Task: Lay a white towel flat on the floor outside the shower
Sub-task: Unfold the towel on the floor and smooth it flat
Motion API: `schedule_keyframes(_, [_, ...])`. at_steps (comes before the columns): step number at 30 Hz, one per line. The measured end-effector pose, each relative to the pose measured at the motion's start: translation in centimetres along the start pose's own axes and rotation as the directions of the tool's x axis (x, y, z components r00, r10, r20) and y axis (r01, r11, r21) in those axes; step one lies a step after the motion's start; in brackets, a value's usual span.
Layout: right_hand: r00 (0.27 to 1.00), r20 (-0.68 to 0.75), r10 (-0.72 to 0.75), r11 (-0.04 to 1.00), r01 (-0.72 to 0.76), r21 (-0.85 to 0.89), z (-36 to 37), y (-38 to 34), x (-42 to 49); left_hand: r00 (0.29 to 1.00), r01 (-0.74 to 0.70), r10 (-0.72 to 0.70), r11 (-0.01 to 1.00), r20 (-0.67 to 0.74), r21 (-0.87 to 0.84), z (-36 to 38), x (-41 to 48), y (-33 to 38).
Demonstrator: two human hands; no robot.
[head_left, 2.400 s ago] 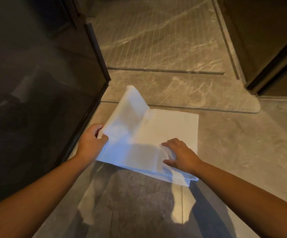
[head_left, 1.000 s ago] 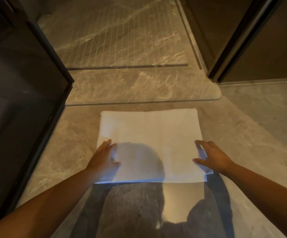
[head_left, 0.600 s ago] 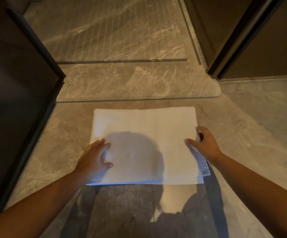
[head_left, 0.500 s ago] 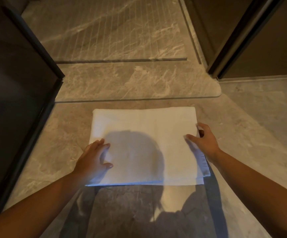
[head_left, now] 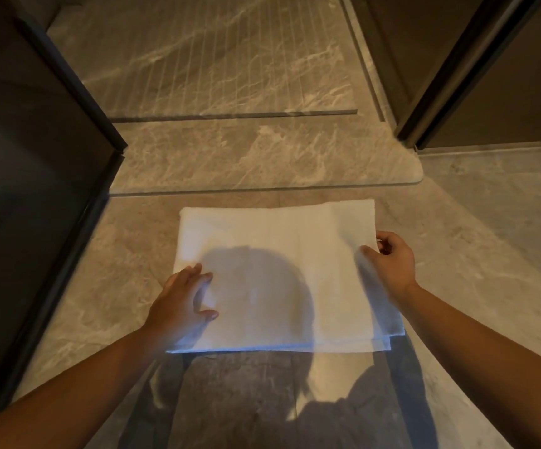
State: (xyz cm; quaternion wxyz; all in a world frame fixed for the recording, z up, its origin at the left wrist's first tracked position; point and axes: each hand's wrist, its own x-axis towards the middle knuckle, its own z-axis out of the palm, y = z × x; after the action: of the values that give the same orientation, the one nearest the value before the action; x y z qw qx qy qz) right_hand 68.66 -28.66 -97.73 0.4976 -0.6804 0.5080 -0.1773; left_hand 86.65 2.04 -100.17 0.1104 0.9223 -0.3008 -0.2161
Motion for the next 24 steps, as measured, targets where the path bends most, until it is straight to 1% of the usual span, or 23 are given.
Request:
schedule_keyframes(4, [0.993,0.057,-0.099,0.995,0.1,-0.012,0.3,-1.9,-1.9,0.999,0.016,-0.016,1.0,0.031,-0.006,-0.5,-0.1,0.5])
schedule_keyframes(6, [0.983,0.098,-0.154,0.987,0.157,-0.024,0.5,-3.1,-3.0,1.0,0.028,-0.028,0.999,0.013,-0.043,-0.9,0.0,1.2])
schedule_keyframes(9, [0.961,0.169,-0.219,0.974,0.226,-0.02,0.9,-4.6,-4.9,0.997,-0.015,0.004,0.988,-0.073,-0.156,-1.9,0.1,3.3])
schedule_keyframes(11, [0.939,0.22,-0.266,0.961,0.276,-0.014,1.2,-5.4,-6.1,0.991,-0.044,0.003,0.951,-0.131,-0.307,-2.8,-0.1,5.6])
schedule_keyframes(12, [0.927,0.242,-0.287,0.955,0.298,-0.007,1.3,-5.8,-6.6,0.988,-0.051,-0.016,0.908,-0.155,-0.416,-3.4,-0.3,7.1])
schedule_keyframes(13, [0.916,0.26,-0.305,0.949,0.314,0.004,1.5,-6.2,-7.1,0.987,-0.046,-0.046,0.84,-0.155,-0.541,-4.0,-0.5,8.7])
schedule_keyframes(15, [0.899,0.286,-0.331,0.941,0.337,0.031,1.8,-6.8,-7.8,0.993,0.013,-0.098,0.638,-0.064,-0.77,-5.1,-1.2,11.8])
schedule_keyframes(16, [0.89,0.297,-0.345,0.936,0.349,0.041,2.0,-7.2,-8.2,0.994,0.053,-0.107,0.543,-0.006,-0.838,-5.6,-1.5,13.2])
schedule_keyframes(17, [0.881,0.309,-0.359,0.931,0.362,0.048,2.2,-7.4,-8.6,0.994,0.084,-0.102,0.473,0.04,-0.877,-6.1,-1.8,14.3])
schedule_keyframes(19, [0.868,0.326,-0.375,0.925,0.373,0.072,2.7,-7.7,-9.2,0.992,0.118,-0.083,0.382,0.093,-0.916,-6.7,-2.3,15.9])
schedule_keyframes(21, [0.866,0.339,-0.367,0.93,0.353,0.107,3.2,-7.6,-9.7,0.989,0.138,-0.089,0.323,0.115,-0.936,-6.9,-2.6,16.6])
schedule_keyframes(24, [0.878,0.363,-0.312,0.95,0.279,0.14,3.7,-7.5,-10.1,0.982,0.172,-0.121,0.233,0.147,-0.957,-7.3,-2.8,16.5])
